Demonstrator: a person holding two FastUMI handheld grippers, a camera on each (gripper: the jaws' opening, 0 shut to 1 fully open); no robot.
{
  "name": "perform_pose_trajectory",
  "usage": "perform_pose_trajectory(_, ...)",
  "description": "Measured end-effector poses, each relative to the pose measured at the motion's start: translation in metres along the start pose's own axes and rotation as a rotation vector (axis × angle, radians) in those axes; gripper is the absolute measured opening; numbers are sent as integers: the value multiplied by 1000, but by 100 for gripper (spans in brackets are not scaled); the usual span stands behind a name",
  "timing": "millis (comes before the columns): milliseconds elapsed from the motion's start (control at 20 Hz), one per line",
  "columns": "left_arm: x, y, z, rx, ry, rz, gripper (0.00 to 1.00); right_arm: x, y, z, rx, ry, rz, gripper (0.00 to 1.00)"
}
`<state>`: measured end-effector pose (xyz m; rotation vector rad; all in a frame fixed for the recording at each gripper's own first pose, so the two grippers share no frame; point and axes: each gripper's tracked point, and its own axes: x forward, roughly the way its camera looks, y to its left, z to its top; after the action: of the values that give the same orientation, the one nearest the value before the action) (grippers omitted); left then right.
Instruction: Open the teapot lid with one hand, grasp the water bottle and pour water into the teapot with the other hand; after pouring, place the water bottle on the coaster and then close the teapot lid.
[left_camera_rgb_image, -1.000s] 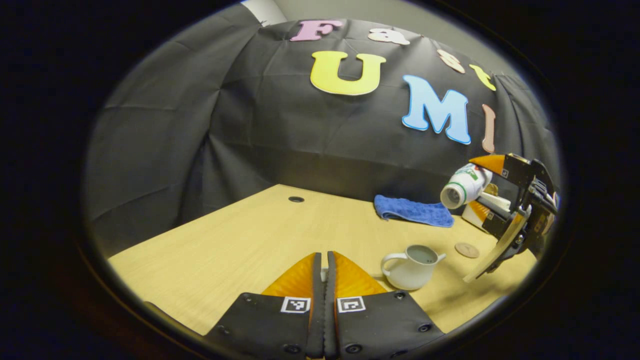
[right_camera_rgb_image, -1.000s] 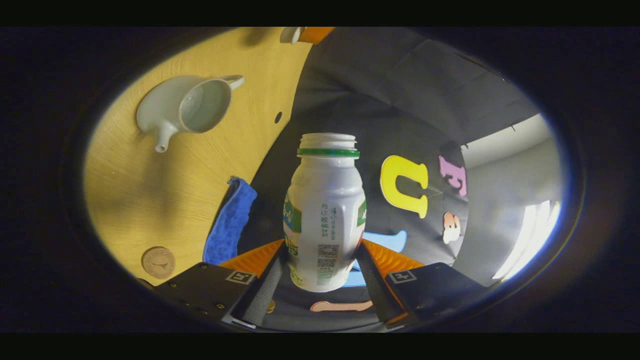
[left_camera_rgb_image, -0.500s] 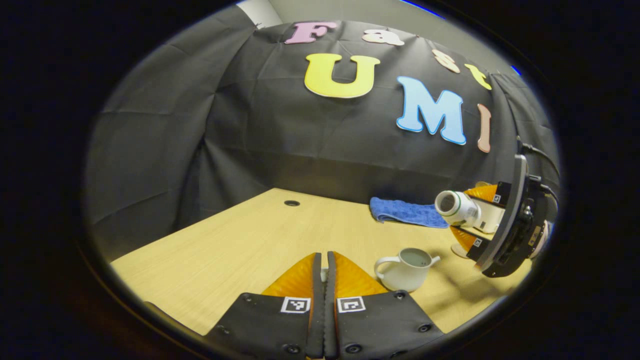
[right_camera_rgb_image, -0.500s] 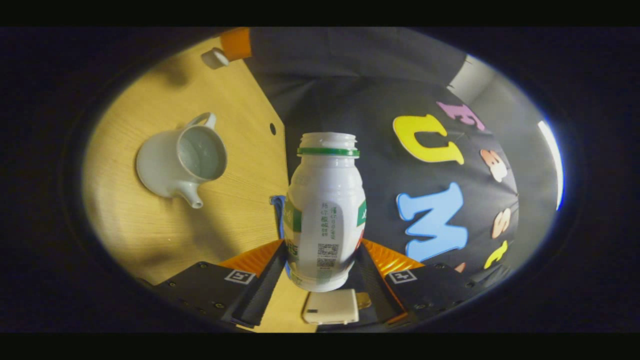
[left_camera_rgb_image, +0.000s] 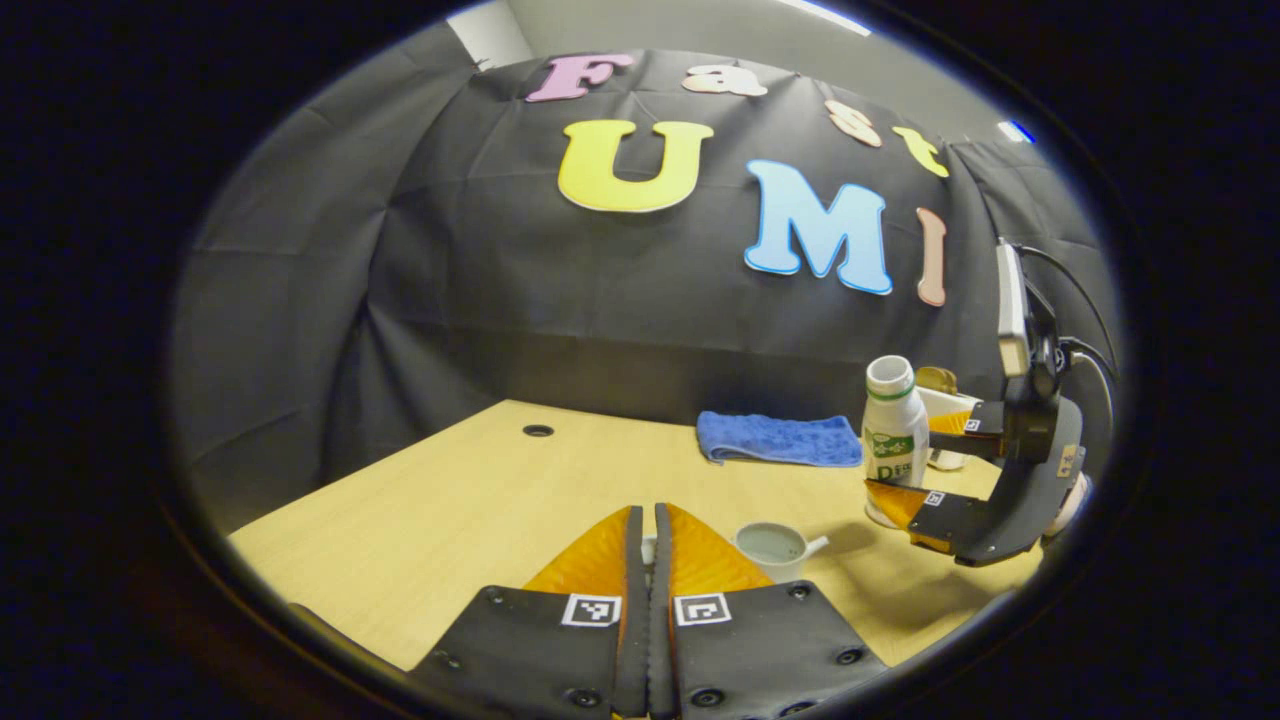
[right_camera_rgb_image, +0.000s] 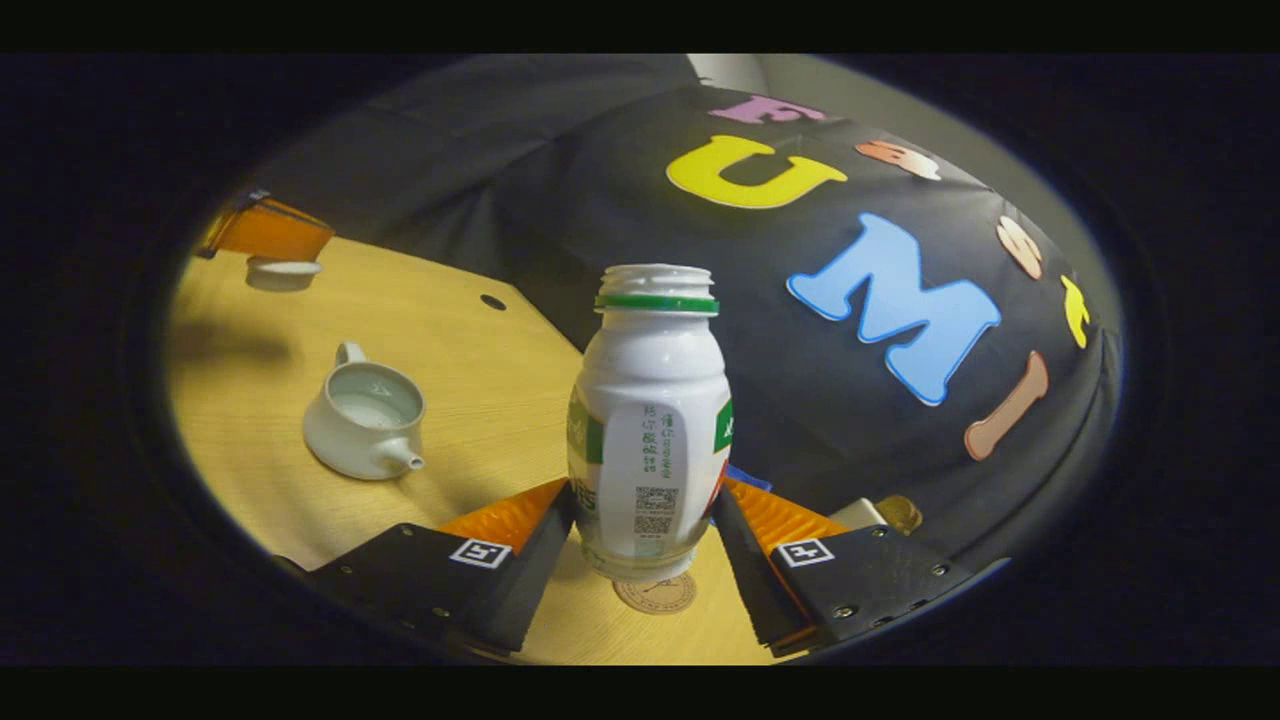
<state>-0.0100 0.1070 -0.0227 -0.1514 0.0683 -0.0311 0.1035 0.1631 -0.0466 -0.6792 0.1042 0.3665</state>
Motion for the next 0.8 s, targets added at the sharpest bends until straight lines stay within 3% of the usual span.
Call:
perform_pose_trajectory(350, 31, -52, 3, 63, -19, -63, 5, -13, -39, -26, 209, 26, -20, 81)
perform_pose_trajectory(400, 35, -56, 2, 67, -17, -66, 0, -16, -42, -30, 236, 31, -17, 81)
perform_pose_trajectory(450, 39, -61, 1, 70, -17, -68, 5, -18, -45, -35, 264, 36, -16, 81)
perform_pose_trajectory(800, 57, -84, -15, 99, -2, -83, 5, -37, -78, -53, 375, 33, -62, 81)
